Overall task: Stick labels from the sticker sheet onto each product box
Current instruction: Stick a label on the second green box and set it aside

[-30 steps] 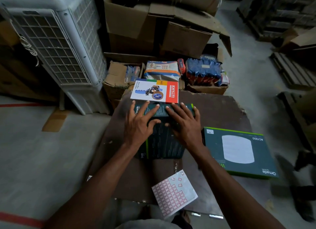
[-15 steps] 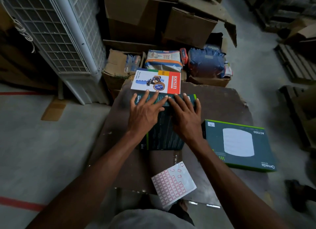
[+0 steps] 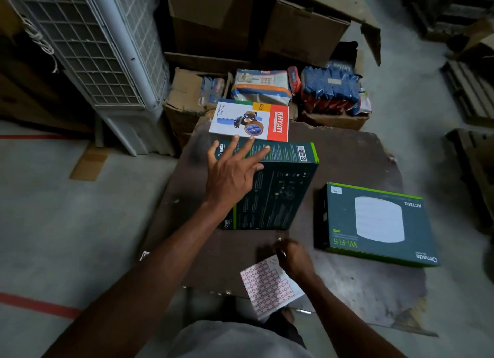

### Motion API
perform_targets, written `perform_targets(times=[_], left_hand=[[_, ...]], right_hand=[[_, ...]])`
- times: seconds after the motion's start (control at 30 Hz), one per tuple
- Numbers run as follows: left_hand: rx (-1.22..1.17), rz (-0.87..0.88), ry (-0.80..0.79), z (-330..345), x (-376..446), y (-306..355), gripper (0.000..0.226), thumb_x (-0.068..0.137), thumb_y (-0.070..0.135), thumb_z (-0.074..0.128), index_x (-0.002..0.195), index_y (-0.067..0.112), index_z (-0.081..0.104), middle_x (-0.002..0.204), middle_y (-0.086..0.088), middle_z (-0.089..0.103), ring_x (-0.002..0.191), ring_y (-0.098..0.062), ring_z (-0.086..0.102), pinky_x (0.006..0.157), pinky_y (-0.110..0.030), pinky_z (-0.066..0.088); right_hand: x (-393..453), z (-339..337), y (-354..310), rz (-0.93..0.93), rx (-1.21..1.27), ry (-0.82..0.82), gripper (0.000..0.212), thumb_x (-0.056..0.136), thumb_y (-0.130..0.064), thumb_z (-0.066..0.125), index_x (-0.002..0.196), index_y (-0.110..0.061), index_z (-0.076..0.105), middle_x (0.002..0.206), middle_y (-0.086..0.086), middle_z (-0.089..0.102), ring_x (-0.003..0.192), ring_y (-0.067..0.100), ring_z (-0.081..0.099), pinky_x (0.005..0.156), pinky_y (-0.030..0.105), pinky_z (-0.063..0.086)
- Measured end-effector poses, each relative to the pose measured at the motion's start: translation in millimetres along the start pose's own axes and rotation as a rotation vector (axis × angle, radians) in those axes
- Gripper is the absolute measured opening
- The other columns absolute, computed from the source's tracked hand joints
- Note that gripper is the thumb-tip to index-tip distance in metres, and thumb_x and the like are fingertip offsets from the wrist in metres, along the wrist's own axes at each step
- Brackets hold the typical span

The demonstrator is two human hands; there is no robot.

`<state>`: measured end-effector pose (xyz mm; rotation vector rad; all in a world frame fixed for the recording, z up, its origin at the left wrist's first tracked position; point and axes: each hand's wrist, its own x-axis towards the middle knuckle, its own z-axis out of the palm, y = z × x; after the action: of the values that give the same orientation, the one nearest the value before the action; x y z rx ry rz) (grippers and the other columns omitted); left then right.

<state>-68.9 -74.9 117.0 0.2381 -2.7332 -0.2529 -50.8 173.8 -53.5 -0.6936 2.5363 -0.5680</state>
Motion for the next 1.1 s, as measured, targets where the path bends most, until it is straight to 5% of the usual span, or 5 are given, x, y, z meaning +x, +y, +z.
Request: perform_targets(times=[0.07,0.23,0.57,0.73,1.1], left_hand=[[-0.007,0.0,0.002,0,-2,1,0.047,0.1,0.043,0.053,0.146,0.048,0.045,0.153,0.006,0.048,0.146,-0.028,0.038,0.116,-0.058,0.022],[-0.004,0.0,0.003,-2,-5,2,0.046,0.1,0.044,0.052,0.145,0.048,0.045,0.154,0.006,0.048,0.146,-0.029,0.038,0.116,-0.057,0.021],[-0.008,0.005,0.021,-3,-11,4,0.046,0.101,0.045,0.052,0.146,0.048,0.045,0.154,0.007,0.048,0.145,-0.029,0.04,0.115,-0.058,0.022],[-0.008,0.002,0.026,-2,-12,4,0.045,0.1,0.045,0.052,0.145,0.049,0.045,0.153,0.008,0.048,0.145,-0.028,0.04,0.115,-0.058,0.023],[-0.01,-0.001,0.025,-3,-15,6,0.044,0.101,0.046,0.051,0.145,0.049,0.046,0.153,0.008,0.047,0.145,-0.028,0.041,0.115,-0.056,0.021]], right_hand=[[-4,7,5,-0.055,-0.059,-0.106,0.03,0.102,-0.013,0.057,0.126,-0.025,0.07,0.126,-0.006,0.067,0.103,0.01,0.066,0.063,0.003,0.035],[7,29,22,-0.164,-0.16,-0.197,0.042,0.104,-0.018,0.051,0.127,-0.052,0.057,0.131,-0.013,0.064,0.1,0.004,0.067,0.075,0.02,0.057],[27,61,62,-0.197,-0.313,-0.205,0.047,0.102,-0.025,0.052,0.132,-0.061,0.046,0.135,-0.025,0.059,0.119,0.003,0.06,0.092,0.024,0.054],[25,31,41,-0.211,-0.296,-0.272,0.065,0.093,0.002,0.055,0.134,-0.049,0.055,0.14,-0.021,0.057,0.12,0.007,0.061,0.092,0.022,0.054],[32,19,40,-0.289,-0.354,-0.356,0.044,0.102,-0.023,0.051,0.137,-0.051,0.046,0.144,-0.013,0.055,0.121,0.014,0.062,0.089,0.032,0.058]])
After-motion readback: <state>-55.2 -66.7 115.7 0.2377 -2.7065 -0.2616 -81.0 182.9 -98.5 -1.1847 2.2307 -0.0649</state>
